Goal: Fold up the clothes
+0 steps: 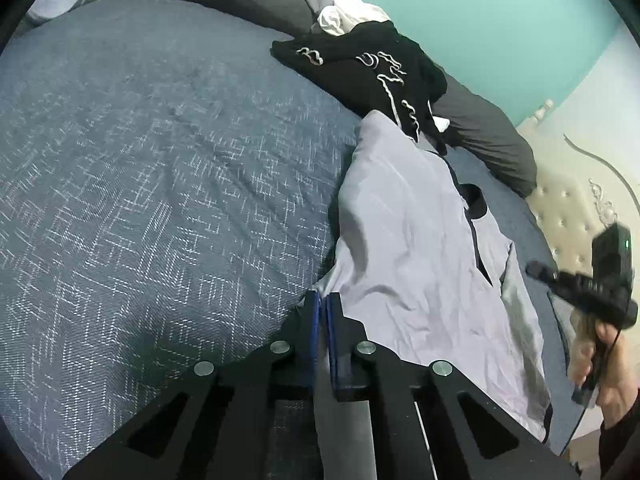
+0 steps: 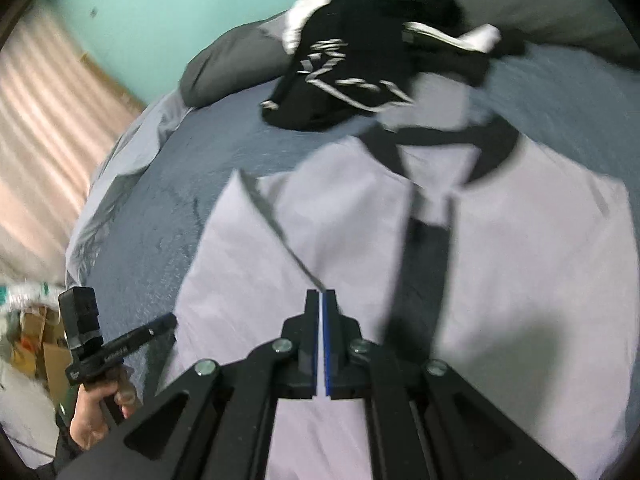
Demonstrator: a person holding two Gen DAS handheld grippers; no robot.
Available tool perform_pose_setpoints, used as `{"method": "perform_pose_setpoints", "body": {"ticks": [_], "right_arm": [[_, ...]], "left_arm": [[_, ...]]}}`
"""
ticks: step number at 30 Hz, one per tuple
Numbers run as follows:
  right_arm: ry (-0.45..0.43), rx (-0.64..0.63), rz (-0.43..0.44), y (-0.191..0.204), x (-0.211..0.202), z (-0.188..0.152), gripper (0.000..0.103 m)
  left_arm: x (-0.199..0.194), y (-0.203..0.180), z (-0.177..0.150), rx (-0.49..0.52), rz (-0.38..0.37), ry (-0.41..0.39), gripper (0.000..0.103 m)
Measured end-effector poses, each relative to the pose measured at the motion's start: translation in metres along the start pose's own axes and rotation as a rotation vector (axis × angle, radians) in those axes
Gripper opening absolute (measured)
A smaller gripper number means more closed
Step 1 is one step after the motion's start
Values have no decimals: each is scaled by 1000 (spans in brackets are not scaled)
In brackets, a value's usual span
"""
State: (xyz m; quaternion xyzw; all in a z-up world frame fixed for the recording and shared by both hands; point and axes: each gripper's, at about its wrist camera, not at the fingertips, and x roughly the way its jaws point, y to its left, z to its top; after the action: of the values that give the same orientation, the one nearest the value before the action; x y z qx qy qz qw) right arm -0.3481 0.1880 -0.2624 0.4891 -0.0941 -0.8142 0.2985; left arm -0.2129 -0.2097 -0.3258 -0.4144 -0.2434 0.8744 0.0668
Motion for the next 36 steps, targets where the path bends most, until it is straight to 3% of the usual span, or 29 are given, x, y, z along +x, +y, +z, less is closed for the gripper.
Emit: {"method": "perform_pose_setpoints", "body": {"ticks": [2, 7, 11, 15, 17, 21, 33, 36], "right_arm": [[-4, 34, -3, -14, -8, -8, 1], [-6, 82, -18, -36, -22, -26, 1], [-1, 107, -22, -46, -25, -31, 1], [10, 100, -34, -50, -30, -38, 3], [16, 103, -45, -53, -33, -42, 7], [10, 132, -60, -62, -48, -58, 29], [-19, 203, -152, -94, -112, -135, 46], [-4, 180, -158, -90, -118, -152, 49]], "left_arm": [[1, 3, -1, -18, -7, 0, 4], [4, 28, -3, -176, -86, 14, 4], [-3, 29, 1, -173, -26, -18, 3], [-7, 25, 3, -143, -18, -24, 3], [-7, 19, 4, -116, -17, -21, 4], [-5, 11, 4, -86, -17, -11, 5], [-12, -2, 1, -35, 12, -11, 6], [-17, -3, 1, -39, 17, -21, 12]]}}
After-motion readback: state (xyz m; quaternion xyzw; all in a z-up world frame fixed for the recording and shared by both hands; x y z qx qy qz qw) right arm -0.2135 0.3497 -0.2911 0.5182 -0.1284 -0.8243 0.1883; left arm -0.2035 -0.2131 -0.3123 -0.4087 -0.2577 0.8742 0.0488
